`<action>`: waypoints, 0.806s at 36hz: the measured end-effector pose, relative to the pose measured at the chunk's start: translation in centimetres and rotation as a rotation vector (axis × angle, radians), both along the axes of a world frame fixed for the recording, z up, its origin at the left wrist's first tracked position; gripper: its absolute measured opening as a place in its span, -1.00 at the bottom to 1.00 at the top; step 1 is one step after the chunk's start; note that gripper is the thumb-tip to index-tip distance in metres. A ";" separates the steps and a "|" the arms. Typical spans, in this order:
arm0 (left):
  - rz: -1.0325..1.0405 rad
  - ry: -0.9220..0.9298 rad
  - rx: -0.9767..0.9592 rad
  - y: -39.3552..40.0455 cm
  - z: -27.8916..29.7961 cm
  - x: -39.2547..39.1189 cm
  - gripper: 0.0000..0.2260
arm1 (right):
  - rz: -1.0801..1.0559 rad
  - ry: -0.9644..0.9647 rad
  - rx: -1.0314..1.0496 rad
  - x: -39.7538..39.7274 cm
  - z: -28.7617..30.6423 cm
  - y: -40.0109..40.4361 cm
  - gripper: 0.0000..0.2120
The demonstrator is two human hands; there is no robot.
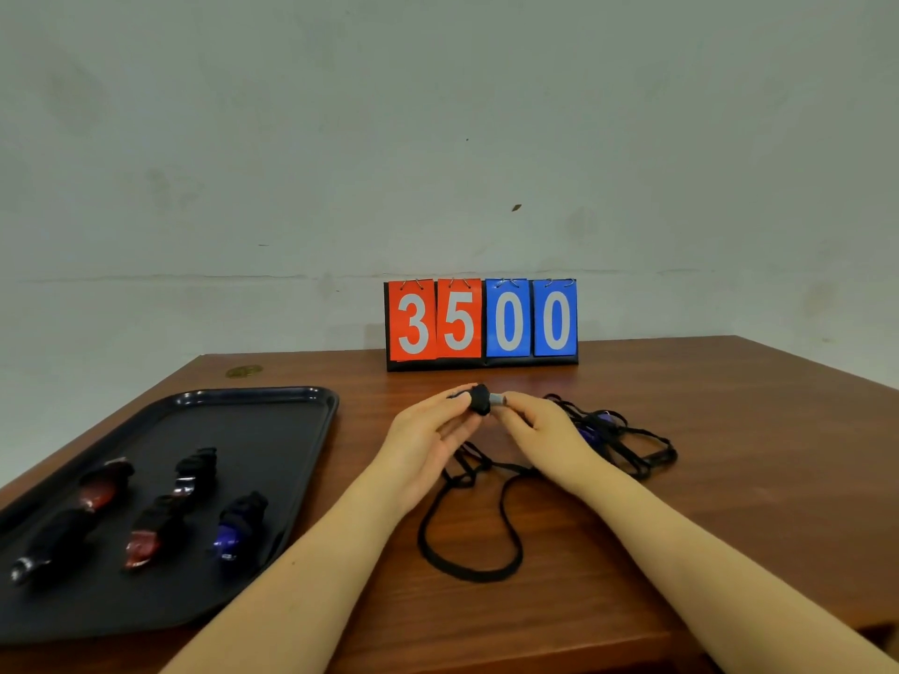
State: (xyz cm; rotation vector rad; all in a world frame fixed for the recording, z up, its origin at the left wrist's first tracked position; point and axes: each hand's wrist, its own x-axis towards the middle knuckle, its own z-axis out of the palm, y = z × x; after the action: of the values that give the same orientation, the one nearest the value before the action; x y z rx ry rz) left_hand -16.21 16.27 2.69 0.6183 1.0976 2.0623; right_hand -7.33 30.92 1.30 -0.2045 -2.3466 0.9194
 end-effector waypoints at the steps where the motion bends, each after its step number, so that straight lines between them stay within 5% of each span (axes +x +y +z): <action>1: 0.004 -0.015 0.015 0.0 -0.1 0.0 -0.75 | -0.003 -0.007 0.003 0.0 -0.1 -0.1 -0.78; 16: 0.224 0.187 -0.206 0.4 -1.4 -0.8 -0.84 | 0.045 -0.268 0.468 -0.7 -0.9 -1.5 -0.78; 29: 0.296 0.093 -0.202 0.6 -1.3 -1.3 -0.86 | 0.073 -0.277 0.544 -0.5 -0.5 -2.1 -0.79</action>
State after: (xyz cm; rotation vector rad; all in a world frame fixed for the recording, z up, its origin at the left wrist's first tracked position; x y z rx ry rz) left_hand -17.49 16.85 1.37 0.4766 1.5065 2.1473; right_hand -7.84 28.77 0.77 -0.0229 -2.7763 0.2655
